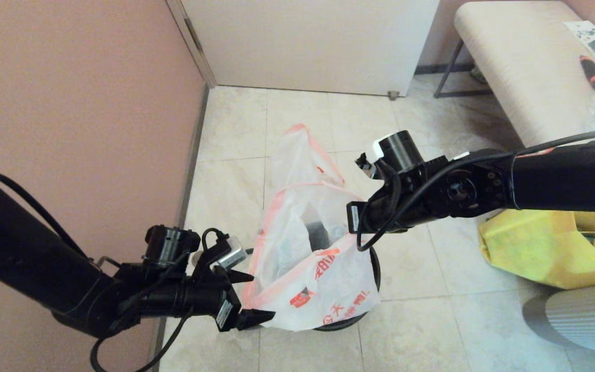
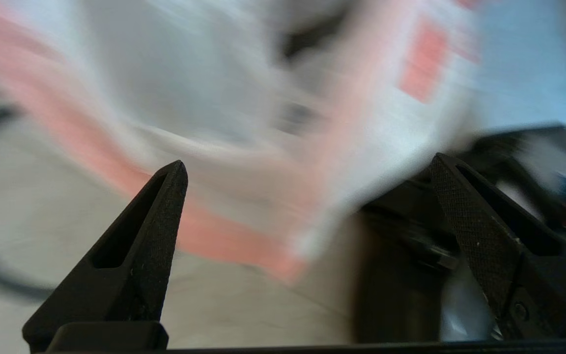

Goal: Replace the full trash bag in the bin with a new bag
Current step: Put the new garbage bag on the trash can

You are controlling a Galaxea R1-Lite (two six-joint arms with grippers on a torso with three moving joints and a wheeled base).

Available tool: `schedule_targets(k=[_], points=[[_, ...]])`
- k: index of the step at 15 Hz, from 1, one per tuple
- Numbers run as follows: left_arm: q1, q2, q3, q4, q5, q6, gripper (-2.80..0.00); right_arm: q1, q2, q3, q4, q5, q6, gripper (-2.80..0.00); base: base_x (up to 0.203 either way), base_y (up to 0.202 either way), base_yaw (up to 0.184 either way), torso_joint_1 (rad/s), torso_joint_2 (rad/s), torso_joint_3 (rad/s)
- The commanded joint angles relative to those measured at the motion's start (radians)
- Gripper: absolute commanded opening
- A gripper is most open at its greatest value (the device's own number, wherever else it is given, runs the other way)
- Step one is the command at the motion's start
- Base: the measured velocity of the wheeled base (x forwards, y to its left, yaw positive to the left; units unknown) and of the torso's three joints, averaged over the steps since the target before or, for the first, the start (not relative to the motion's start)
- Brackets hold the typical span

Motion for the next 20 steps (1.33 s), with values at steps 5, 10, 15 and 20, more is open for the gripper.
schedule_targets(k=[5, 10, 15, 20], points=[[-0.033, 0.085, -0.018, -0.019, -0.071, 0.027, 0.00, -0.001, 0.003, -0.016, -0.002, 0.035, 0.005, -2.80, 0.000, 0.000, 0.000, 0.000, 0.00, 0.000], [-0.044, 0.137, -0.089, -0.032, -0.074, 0.029, -2.80, -0.038, 0.000, -0.016, -0.004, 0.079, 0.012, -2.80, 0.000, 0.000, 0.000, 0.000, 0.00, 0.000], [-0.023, 0.077, -0.108, -0.010, -0.026, 0.028, -2.80, -0.043, 0.007, -0.142, -0.006, 0.114, 0.048, -2.80, 0.000, 0.000, 0.000, 0.000, 0.00, 0.000], [-0.031, 0.044, -0.350, 0.316, 0.013, 0.027, -2.80, -0.039, 0.106, -0.268, -0.049, 0.181, 0.079, -2.80, 0.000, 0.000, 0.000, 0.000, 0.00, 0.000]])
